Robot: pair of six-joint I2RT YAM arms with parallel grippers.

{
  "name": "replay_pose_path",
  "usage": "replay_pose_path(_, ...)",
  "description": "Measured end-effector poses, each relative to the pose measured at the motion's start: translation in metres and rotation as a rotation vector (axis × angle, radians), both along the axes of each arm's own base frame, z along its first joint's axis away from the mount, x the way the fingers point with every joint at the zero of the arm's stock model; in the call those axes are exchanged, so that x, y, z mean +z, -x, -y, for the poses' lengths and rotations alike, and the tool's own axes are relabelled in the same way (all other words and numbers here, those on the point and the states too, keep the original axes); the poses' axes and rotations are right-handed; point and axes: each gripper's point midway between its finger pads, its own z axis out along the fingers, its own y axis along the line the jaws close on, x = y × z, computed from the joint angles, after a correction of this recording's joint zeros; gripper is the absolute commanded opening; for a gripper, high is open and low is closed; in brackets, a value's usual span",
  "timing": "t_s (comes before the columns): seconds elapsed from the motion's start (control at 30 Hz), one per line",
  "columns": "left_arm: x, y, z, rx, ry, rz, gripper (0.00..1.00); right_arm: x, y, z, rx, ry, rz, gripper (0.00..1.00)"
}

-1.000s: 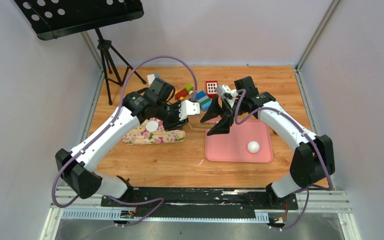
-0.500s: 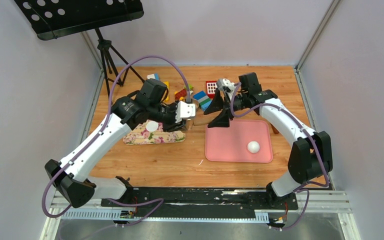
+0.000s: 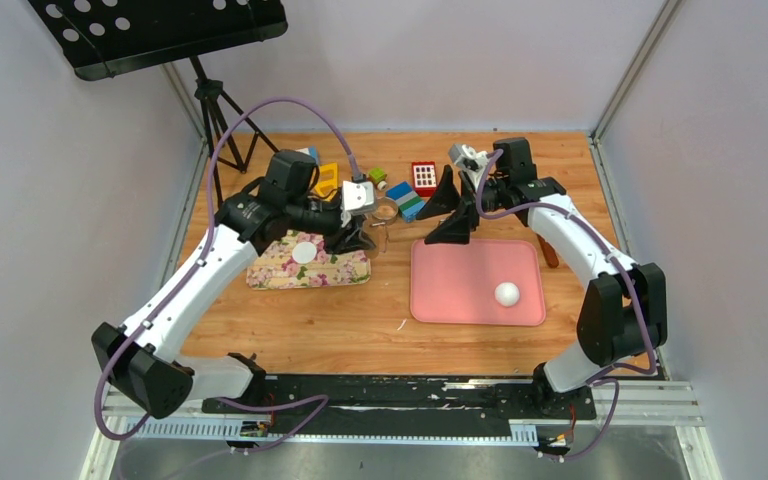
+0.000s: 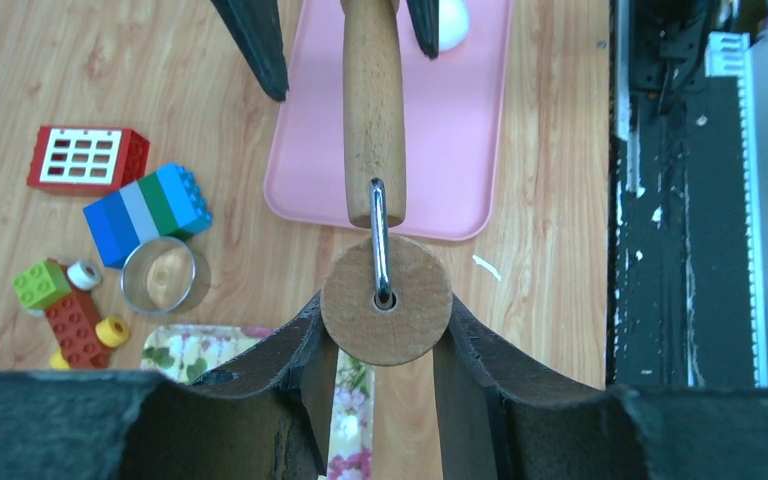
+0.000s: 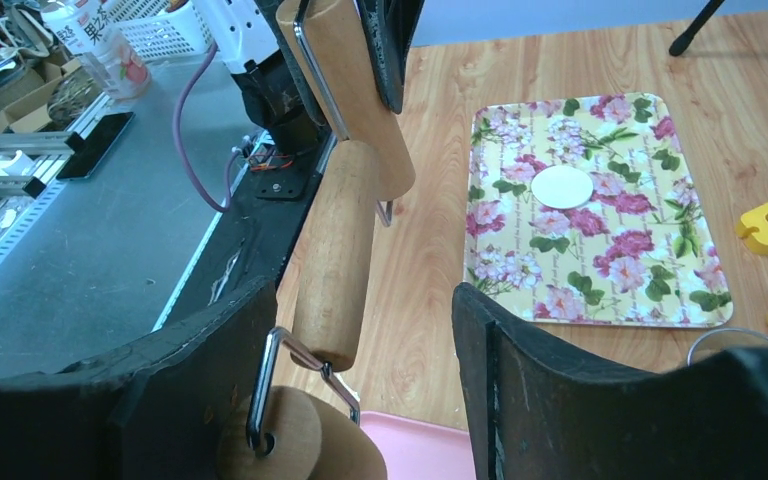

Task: Roll out the dumpling wrappers from the dough
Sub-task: Pick up the rolling pin from the center of the board.

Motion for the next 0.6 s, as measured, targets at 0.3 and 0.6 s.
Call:
replay_pose_path(0.3,0.007,-0.005,0.014,-0.001,0.130,-0.097,0.00,0.001,0.007,-0.002,0.022,-0.011,-0.001,0.66)
replay_pose_path(0.6,-0.007,-0.020,0.012,0.094,0.207,-0.214,0.00,0.000,0.004,-0.003,0.002,0.001,-0.003,0.66)
